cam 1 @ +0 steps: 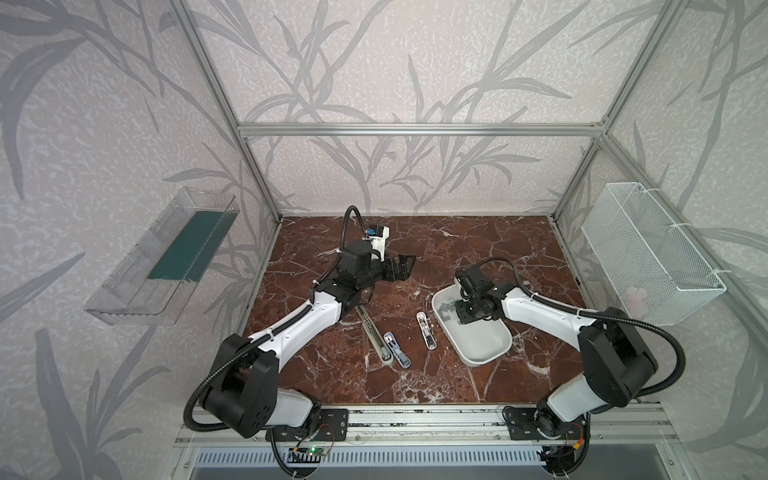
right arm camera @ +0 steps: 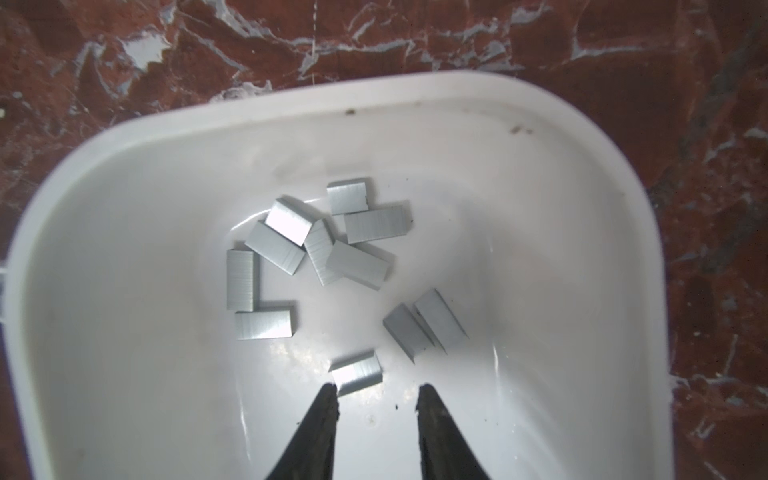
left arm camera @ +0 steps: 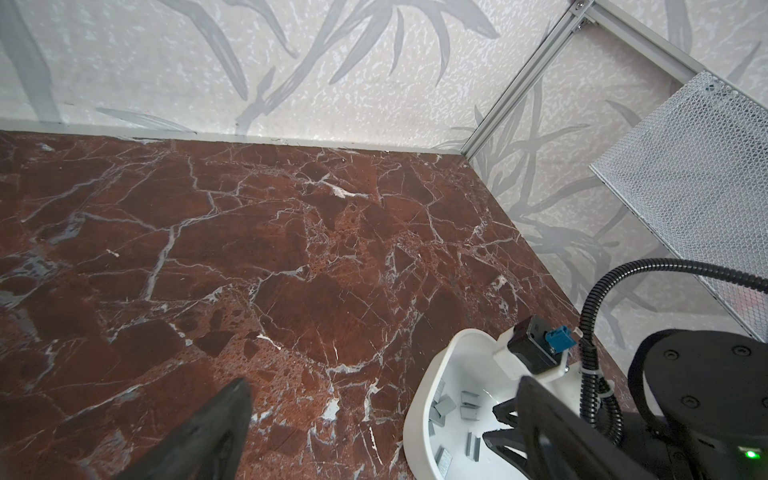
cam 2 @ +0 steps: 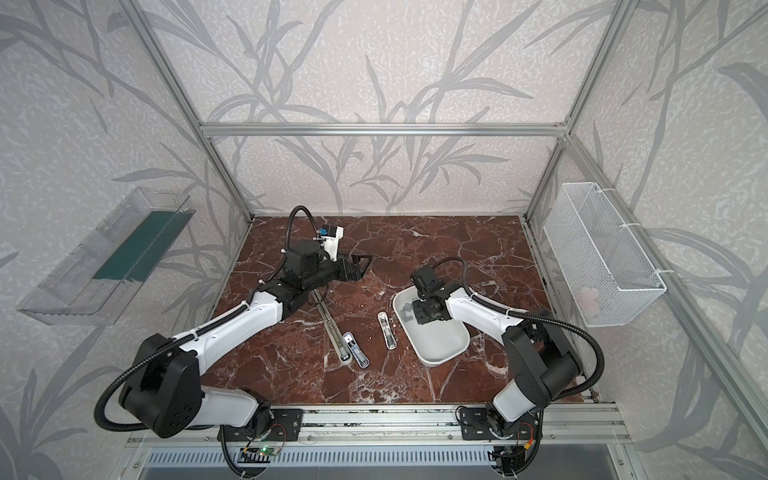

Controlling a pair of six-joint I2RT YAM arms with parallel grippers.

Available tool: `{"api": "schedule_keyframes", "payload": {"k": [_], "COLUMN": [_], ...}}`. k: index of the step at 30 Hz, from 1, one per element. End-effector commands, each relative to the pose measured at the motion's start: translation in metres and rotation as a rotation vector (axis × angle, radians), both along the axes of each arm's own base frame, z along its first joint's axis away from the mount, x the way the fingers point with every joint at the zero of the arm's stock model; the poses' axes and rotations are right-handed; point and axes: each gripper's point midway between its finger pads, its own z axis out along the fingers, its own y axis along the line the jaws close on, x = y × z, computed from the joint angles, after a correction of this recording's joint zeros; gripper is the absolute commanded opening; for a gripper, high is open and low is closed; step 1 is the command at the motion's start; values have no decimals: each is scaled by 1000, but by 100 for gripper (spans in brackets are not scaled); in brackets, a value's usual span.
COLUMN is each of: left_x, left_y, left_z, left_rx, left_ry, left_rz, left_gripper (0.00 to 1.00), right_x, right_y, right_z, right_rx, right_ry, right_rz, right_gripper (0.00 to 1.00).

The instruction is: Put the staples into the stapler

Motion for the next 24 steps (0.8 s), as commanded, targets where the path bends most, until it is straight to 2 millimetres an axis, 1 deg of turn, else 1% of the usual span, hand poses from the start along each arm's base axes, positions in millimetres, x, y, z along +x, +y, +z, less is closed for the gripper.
{"api": "schedule_keyframes", "payload": {"k": [1, 4, 6, 8, 11, 12, 13, 15, 16, 20, 22, 24], "left_x": [-3, -2, -1, 0, 1, 2, 1, 1, 0, -1, 0, 1], "left_y": [1, 4, 4, 4, 4, 5, 5, 5, 6, 8, 8, 6], "left_z": [14, 17, 19, 21, 19, 19, 19, 19, 19, 19, 19, 19], "left_rx": [4, 14, 19, 26, 31, 31, 30, 29, 29, 37, 40, 39], "left_ry": [-57, -68, -76, -79, -73, -74, -73, -73, -76, -85, -86, -86], "left_rz": [-4, 9, 11, 13, 15, 17, 17, 20, 21, 26, 26, 20], "left_gripper": [99, 99, 99, 99, 99, 99, 99, 99, 99, 99, 99, 99], "right_x": [-6, -5, -4, -3, 1, 3, 3, 4, 4, 4, 4, 4], "right_y": [21, 34, 41, 44, 45, 45, 44, 44, 44, 36, 27, 19], "right_z": [6, 3, 0, -4, -10, -9, -18, -25, -29, -43, -45, -44], "right_rx": [39, 51, 54, 42, 22, 18, -4, -16, -26, -92, -133, -162], "right_ry": [-17, 7, 16, 25, 40, 40, 65, 82, 97, 134, 131, 122], "right_rz": [79, 116, 145, 152, 137, 133, 129, 123, 120, 96, 72, 53], "right_gripper": [35, 36, 40, 45, 47, 48, 51, 56, 56, 56, 54, 51]}}
